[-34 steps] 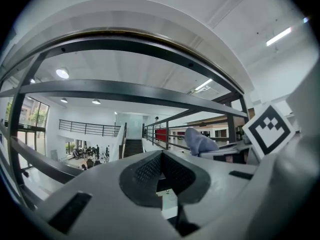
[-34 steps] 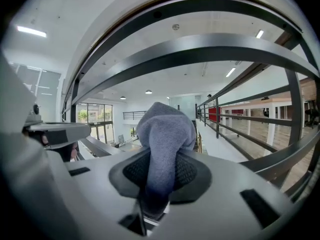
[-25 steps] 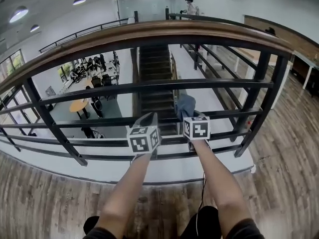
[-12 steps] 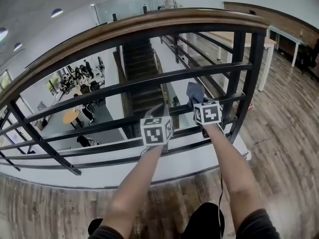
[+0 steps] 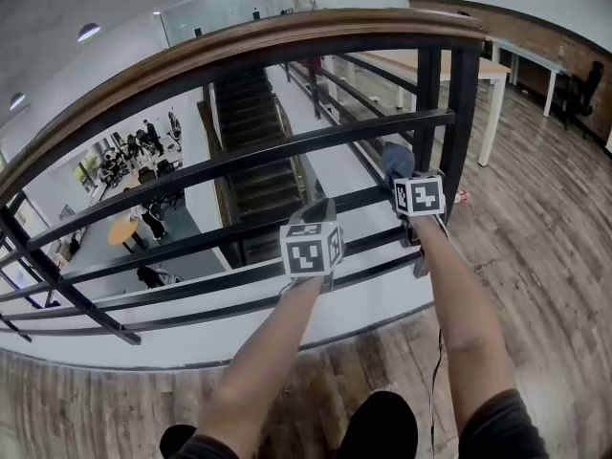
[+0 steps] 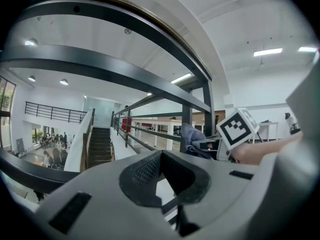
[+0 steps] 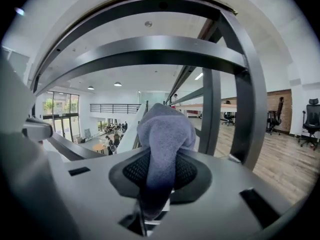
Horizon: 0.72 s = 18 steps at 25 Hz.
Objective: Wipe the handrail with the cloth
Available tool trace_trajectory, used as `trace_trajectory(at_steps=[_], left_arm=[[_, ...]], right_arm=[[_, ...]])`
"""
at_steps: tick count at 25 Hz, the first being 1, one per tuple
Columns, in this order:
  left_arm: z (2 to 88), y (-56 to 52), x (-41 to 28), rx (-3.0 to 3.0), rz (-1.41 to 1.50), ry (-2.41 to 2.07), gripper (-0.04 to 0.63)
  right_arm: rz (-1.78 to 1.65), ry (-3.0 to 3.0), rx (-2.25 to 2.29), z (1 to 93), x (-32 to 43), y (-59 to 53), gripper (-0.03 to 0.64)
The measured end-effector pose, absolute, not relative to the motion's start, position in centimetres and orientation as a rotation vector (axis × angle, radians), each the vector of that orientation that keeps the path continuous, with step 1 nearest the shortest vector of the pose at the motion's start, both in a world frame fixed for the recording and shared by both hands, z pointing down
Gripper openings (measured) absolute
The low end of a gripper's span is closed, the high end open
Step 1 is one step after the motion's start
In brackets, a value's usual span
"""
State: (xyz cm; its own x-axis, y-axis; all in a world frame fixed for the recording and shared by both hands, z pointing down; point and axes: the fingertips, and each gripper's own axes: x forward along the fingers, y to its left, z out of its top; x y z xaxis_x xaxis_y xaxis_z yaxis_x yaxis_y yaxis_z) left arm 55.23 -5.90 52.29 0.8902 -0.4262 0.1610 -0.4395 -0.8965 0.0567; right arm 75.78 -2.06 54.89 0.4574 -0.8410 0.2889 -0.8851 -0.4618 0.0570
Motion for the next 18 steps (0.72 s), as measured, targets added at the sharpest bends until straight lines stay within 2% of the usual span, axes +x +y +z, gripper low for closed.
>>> trace_trajectory(at_steps=[8,18], left_arm=[[51.6,-3.6,57.2,3.016,0.236,-0.614,0.002],[53.0,-4.0,54.6,3.013,0.226,-0.614,0.002]], right_arm=[[0.399,-1.376,2.637,55.0,83.6,2.3,0.087],[0.307,-1.324,2.615,54.8,84.6,2.8,0.086]])
